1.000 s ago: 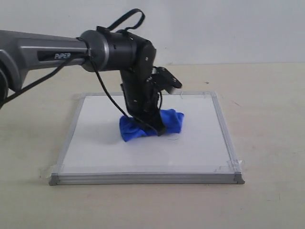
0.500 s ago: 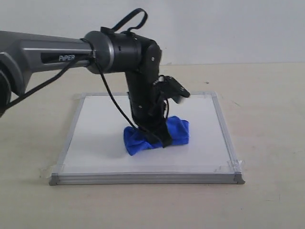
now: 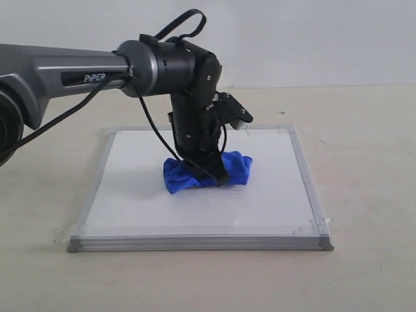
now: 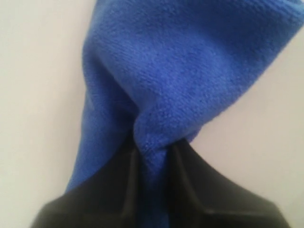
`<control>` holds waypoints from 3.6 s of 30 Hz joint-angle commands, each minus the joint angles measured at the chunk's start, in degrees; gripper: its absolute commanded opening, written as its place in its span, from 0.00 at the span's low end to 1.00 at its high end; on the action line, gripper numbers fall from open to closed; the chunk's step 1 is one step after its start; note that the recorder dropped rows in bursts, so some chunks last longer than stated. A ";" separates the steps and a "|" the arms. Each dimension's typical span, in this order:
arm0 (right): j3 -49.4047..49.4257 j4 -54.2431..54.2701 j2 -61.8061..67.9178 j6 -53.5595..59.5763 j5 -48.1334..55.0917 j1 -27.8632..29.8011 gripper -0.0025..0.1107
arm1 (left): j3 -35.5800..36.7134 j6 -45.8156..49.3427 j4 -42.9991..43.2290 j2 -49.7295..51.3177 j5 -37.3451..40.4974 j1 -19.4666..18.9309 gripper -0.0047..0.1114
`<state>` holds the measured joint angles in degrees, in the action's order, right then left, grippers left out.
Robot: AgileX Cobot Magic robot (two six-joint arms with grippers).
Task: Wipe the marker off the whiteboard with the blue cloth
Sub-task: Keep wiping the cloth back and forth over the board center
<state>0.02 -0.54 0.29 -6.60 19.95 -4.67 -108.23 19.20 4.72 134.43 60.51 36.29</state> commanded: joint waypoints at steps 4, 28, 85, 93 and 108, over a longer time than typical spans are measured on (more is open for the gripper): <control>-0.02 -0.07 -0.29 0.14 -0.38 0.15 0.02 | -1.27 -0.88 -5.91 3.46 -0.01 -0.72 0.08; -0.02 -0.07 -0.29 0.14 -0.38 0.15 0.02 | -10.71 -1.98 -3.64 10.45 7.60 0.54 0.08; -0.02 -0.07 -0.29 0.14 -0.38 0.15 0.02 | -18.66 7.69 -11.84 11.99 9.46 3.05 0.08; -0.02 -0.07 -0.29 0.14 -0.38 0.15 0.02 | -18.86 14.44 -12.39 10.55 7.48 6.05 0.08; -0.02 -0.07 -0.29 0.14 -0.02 0.15 0.02 | -18.86 -2.34 2.98 10.50 8.23 -4.43 0.08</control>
<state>0.02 -0.54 0.29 -6.60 20.06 -4.67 -127.26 13.67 12.56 144.86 66.35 30.37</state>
